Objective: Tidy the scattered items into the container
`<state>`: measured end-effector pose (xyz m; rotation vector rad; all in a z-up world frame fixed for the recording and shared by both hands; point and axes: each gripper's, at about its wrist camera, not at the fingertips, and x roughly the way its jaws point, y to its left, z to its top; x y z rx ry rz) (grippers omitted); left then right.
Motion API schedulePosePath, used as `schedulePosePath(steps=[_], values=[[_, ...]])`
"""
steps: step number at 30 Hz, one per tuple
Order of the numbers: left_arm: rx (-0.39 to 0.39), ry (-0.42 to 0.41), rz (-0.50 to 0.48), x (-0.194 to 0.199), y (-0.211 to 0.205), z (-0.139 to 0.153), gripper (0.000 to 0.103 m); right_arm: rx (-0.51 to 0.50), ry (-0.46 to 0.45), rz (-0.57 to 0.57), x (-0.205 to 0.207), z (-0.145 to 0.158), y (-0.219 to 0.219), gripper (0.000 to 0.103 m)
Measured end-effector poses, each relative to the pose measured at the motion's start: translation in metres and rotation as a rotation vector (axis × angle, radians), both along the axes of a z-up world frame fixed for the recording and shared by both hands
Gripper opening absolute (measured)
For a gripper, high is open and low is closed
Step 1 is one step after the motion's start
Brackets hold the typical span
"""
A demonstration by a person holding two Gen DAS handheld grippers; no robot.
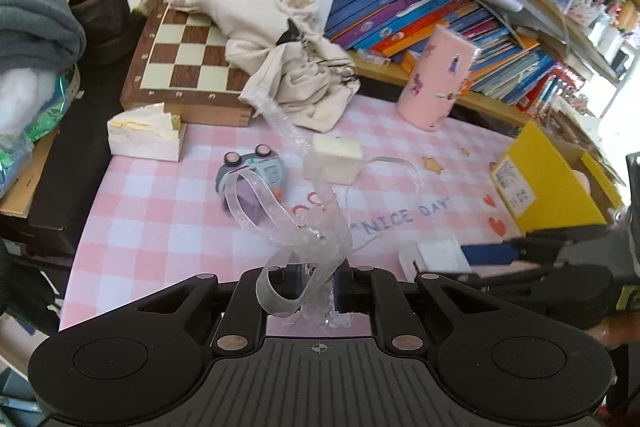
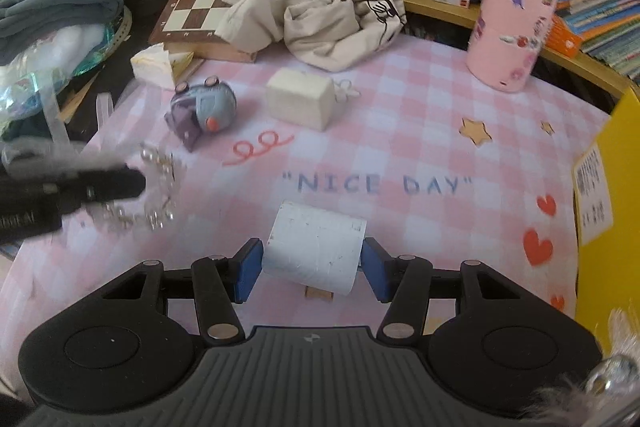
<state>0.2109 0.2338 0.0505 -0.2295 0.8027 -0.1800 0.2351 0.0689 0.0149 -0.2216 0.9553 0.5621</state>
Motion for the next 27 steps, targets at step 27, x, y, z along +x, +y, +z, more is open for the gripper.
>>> schedulePosePath(steps=[27], values=[[0.058,-0.079,-0.216,-0.039,-0.051,0.039,0.013,0.046,-0.079,-0.070,-0.085,0.030,-0.056,0.052]])
